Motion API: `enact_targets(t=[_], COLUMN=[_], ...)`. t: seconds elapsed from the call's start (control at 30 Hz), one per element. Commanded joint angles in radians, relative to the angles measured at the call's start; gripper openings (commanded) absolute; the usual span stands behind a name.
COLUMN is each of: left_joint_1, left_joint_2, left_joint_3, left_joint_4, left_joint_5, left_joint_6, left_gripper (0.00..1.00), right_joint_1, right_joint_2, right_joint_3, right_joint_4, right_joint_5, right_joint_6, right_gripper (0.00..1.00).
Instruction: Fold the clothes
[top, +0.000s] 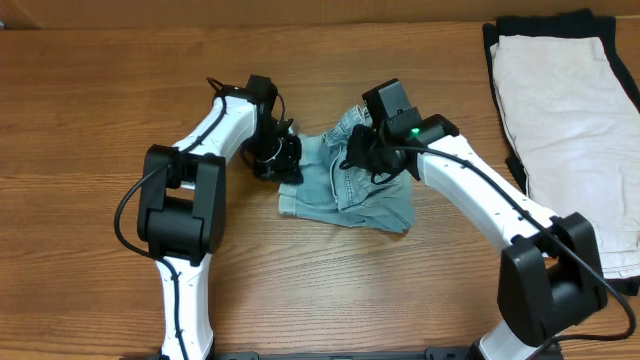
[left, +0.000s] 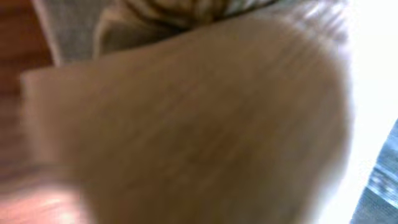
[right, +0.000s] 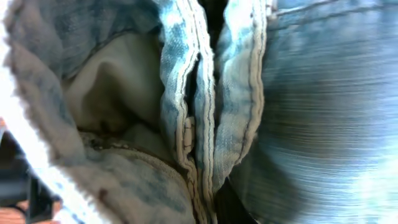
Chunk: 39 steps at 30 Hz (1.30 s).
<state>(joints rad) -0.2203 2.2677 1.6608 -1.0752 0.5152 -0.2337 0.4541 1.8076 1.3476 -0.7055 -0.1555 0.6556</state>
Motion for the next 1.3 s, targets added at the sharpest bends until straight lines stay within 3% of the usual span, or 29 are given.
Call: enact_targets(t=[0.0, 0.3, 0.47, 0.63, 0.77, 0.83, 1.07, 1.27], left_joint_1=[0.041, 0.044, 0.05, 0.112, 0.173, 0.2, 0.248, 0.252], left_joint_2=[0.029, 0.026, 0.026, 0.026, 0.026, 0.026, 0.026, 0.026], left_joint_3=[0.086, 0.388, 0.547, 0.712, 0.777, 0.785, 0.784, 0.784], left_joint_4=[-0.091, -0.346, -0.417, -0.423, -0.437, -0.452, -0.496, -0.491], left_joint_5=[-0.104, -0.109, -0.154, -0.159, -0.156, -0.156, -0.156, -0.156], left_joint_6=[0.079, 0.18, 0.189, 0.156, 0.148, 0.148, 0.189, 0.19], left_gripper=[0.14, 0.39, 0.41, 0.43, 0.47, 0.48, 0.48, 0.48], right_joint_1=[0.0, 0.0, 0.0, 0.035, 0.081, 0.093, 0.106, 0.154], right_joint_2=[-0.002, -0.002, -0.002, -0.002, -0.003, -0.003, -0.003, -0.016], right_joint_3=[-0.001, 0.001, 0.001, 0.001, 0.001, 0.004, 0.061, 0.094], right_joint_4=[0.029, 0.047, 0.062, 0.114, 0.114, 0.113, 0.11, 0.109], right_joint_5=[-0.007, -0.041, -0.079, -0.163, -0.179, -0.182, -0.373, -0.389], right_joint_6=[0.026, 0.026, 0.016, -0.062, -0.105, -0.11, -0.159, -0.206], right_gripper=[0.04, 0.04, 0.04, 0.66, 0.84, 0.88, 0.89, 0.88])
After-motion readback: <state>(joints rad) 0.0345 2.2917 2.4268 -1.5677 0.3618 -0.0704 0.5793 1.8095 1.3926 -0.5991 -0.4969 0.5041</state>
